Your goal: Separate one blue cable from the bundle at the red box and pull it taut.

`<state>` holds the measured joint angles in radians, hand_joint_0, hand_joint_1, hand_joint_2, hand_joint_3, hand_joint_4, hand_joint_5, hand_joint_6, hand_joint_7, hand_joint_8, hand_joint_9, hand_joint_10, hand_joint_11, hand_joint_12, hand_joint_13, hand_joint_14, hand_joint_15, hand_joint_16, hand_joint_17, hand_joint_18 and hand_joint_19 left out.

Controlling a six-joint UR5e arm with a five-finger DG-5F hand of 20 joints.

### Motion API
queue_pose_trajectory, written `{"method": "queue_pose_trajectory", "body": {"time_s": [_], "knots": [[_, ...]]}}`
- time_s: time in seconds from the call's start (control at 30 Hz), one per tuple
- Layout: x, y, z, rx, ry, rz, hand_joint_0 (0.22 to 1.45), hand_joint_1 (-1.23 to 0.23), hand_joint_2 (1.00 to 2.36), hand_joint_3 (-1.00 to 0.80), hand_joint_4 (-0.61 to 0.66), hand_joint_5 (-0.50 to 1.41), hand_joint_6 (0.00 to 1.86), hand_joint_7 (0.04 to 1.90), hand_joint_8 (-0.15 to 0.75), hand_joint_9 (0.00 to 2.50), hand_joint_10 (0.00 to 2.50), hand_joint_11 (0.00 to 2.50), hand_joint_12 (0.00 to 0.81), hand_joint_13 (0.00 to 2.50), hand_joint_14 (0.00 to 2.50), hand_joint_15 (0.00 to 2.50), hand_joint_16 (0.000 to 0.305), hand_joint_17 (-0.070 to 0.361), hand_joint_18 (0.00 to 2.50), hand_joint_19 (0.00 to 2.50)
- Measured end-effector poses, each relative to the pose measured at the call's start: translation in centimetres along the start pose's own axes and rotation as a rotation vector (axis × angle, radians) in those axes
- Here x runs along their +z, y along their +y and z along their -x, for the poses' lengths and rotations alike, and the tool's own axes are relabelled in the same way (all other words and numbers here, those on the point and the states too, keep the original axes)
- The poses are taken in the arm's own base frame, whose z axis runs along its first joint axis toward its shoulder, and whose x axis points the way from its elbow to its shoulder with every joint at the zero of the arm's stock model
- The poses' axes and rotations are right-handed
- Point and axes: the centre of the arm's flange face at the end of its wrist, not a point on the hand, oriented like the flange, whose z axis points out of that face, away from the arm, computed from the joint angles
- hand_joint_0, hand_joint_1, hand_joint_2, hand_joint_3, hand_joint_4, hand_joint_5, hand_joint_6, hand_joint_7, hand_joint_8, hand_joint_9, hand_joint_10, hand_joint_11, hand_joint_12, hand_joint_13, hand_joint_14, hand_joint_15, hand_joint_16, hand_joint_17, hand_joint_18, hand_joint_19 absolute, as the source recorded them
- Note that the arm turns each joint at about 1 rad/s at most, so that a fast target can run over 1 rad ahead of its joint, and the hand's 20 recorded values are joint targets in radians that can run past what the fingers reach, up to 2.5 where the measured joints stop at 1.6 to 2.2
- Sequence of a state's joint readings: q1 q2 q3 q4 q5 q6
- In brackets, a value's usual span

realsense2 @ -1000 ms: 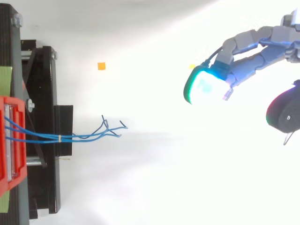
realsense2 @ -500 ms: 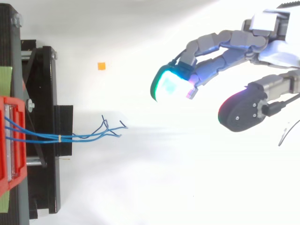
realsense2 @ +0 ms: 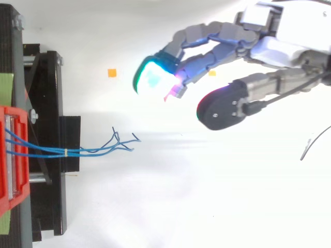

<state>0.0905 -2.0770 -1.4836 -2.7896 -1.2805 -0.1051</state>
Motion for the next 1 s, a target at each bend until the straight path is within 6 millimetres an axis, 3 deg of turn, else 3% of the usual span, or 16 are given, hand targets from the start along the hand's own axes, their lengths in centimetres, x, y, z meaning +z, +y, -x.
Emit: {"method": "queue_pose_trajectory", "body": {"time_s": [0.33,0.5,0.83,1.0], "knots": [[1.3,0.0,-0.5,-0.017,-0.009,0.011,0.58,-0.60,1.01,-0.43,0.23,-0.17,0.50,0.89,0.294,0.74,0.02,0.60,0.363,0.59,0.01,0.34,0.045,0.100,0.49,0.54],[2.0,-1.1,-0.7,-0.025,-0.019,0.002,0.58,-0.60,1.01,-0.43,0.23,-0.17,0.50,0.89,0.296,0.74,0.02,0.60,0.364,0.59,0.01,0.35,0.045,0.100,0.49,0.54],[6.8,-2.9,-2.9,-0.005,0.043,0.024,0.58,-0.60,1.00,-0.44,0.22,-0.17,0.50,0.89,0.295,0.74,0.02,0.59,0.363,0.59,0.01,0.35,0.045,0.100,0.49,0.54],[7.4,-3.1,-3.3,0.004,0.058,0.029,0.58,-0.60,1.00,-0.44,0.23,-0.17,0.50,0.89,0.295,0.74,0.02,0.59,0.364,0.59,0.01,0.35,0.045,0.101,0.49,0.54]]}}
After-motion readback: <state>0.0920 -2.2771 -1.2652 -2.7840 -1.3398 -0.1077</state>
